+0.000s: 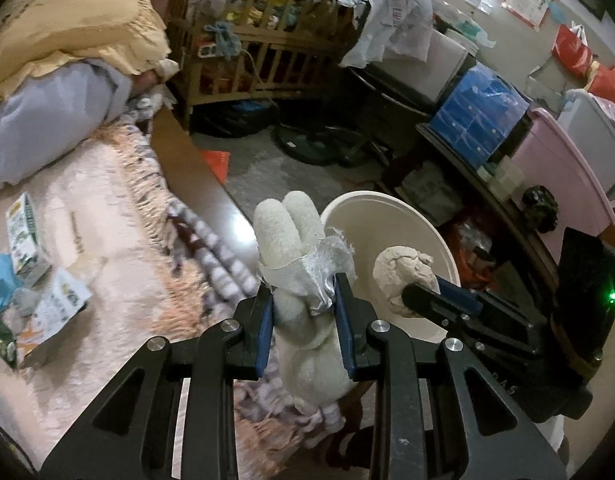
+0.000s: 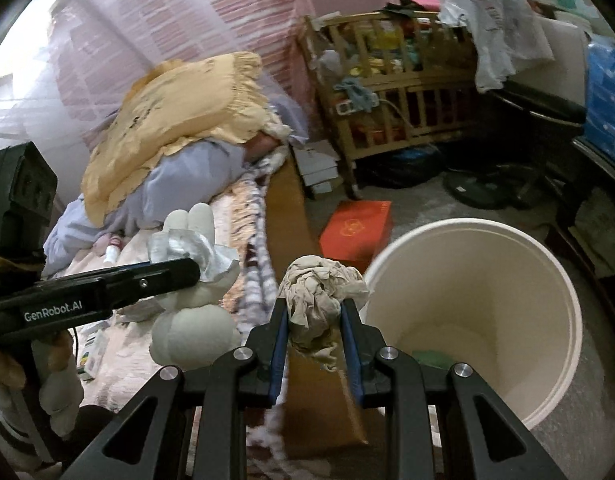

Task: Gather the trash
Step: 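Carry cloth and tissue over the cream bucket and open both tools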

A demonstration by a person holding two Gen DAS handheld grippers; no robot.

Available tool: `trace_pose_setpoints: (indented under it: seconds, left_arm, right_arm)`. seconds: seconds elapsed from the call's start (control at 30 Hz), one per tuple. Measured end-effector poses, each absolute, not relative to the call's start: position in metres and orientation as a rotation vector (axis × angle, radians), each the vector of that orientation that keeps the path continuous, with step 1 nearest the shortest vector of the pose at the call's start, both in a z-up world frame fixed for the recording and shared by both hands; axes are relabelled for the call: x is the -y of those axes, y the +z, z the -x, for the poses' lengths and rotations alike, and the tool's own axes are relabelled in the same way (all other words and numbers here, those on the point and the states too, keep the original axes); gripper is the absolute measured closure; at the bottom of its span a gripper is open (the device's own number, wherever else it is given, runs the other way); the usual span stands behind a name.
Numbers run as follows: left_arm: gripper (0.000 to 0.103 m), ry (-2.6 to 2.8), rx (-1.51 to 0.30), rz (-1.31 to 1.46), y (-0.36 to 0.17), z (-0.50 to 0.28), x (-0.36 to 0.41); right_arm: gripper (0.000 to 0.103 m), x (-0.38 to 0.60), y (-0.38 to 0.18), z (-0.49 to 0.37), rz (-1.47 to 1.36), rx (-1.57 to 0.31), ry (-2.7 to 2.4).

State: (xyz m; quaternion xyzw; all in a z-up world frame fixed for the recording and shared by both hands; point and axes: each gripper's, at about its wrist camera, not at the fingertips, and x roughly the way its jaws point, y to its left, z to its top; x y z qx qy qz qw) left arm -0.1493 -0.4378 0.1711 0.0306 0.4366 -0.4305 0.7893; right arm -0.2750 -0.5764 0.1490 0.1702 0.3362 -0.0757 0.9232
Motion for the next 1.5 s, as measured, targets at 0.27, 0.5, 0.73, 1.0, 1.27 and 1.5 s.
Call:
trace_pose_setpoints:
  seconds: [0.27, 0.5, 0.73, 1.0, 1.27, 1.5]
  left_arm:
    - [0.078, -0.954, -0.951, -0.086, 0.163, 0.151, 0.472]
    - [0.078, -0.972, -0.967, -0.100, 0.153, 0.151, 0.505]
    - [0.078, -0.972, -0.991, -0.110, 0.134, 0.147, 0.532]
    - [0.078, -0.979, -1.005, -0.118, 0.121, 0.147, 0.548]
    - [0.076, -1.005, -1.006, -0.096, 0.117, 0.147, 0.553]
    - [0.057, -1.021, -1.011, -0.064, 0.117, 0.143, 0.550]
  right_arm:
    - [0.079, 0.605, 0.138, 0.285, -0.384, -0.696, -0.212]
    - [0.079, 0.632, 0.127, 0.297, -0.424, -0.695, -0.293]
    - [0.079, 0.654, 0.115, 0.305, -0.471, -0.716, -0.347]
    - [0.079, 0.661, 0.108, 0.305, -0.493, -0.732, -0.357]
    - [0.078, 0.664, 0.104, 0.303, -0.492, -0.746, -0.383]
    - [0.061, 0.665, 0.100, 0.302, -0.490, -0.762, -0.401]
